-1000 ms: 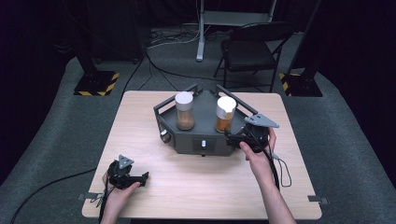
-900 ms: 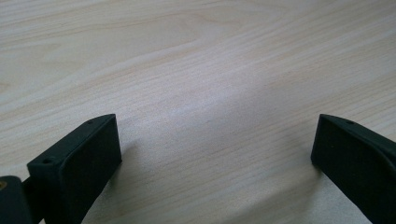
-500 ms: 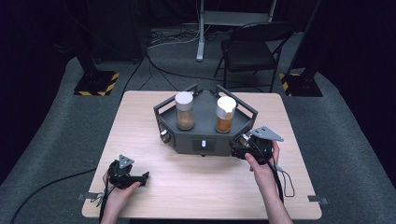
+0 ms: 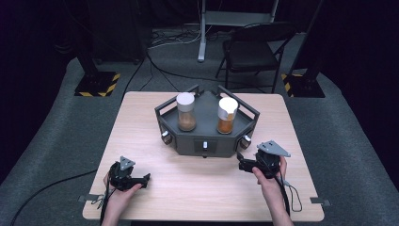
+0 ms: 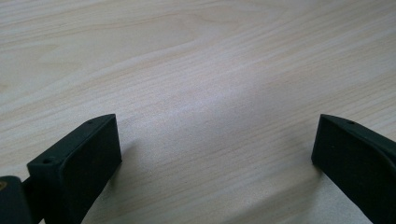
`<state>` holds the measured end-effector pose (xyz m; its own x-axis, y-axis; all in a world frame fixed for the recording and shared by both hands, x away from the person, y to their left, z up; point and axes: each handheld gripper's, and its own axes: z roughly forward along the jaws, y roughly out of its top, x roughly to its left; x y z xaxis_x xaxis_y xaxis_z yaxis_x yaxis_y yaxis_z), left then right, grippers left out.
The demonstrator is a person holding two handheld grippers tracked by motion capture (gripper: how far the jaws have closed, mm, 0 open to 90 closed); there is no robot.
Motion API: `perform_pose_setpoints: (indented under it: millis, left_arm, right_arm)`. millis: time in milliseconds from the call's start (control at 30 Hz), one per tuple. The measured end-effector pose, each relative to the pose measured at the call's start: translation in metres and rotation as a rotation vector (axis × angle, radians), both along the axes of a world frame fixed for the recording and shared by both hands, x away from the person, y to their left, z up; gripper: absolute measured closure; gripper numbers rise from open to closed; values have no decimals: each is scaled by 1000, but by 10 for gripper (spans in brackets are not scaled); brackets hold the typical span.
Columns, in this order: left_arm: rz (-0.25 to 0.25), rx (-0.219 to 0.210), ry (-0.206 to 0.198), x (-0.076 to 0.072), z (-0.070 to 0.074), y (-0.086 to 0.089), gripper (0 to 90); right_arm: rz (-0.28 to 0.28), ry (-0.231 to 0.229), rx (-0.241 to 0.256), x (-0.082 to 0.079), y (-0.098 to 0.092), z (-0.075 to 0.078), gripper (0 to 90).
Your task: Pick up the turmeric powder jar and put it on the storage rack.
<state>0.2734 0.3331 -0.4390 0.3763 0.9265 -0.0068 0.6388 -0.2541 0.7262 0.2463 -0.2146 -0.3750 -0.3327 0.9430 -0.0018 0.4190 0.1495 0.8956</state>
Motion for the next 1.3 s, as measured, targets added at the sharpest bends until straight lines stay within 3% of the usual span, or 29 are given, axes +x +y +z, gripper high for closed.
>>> perform_pose_setpoints:
  millis: [900,1300]
  left_arm:
    - [4,-1,0,-1,0,-1,12]
    - [3,0,0,-1,0,-1,13]
  right_arm:
    - [-48,88,-2,-16,-24,-51,17]
    - [-78,120,7,-17,-32,-62,18]
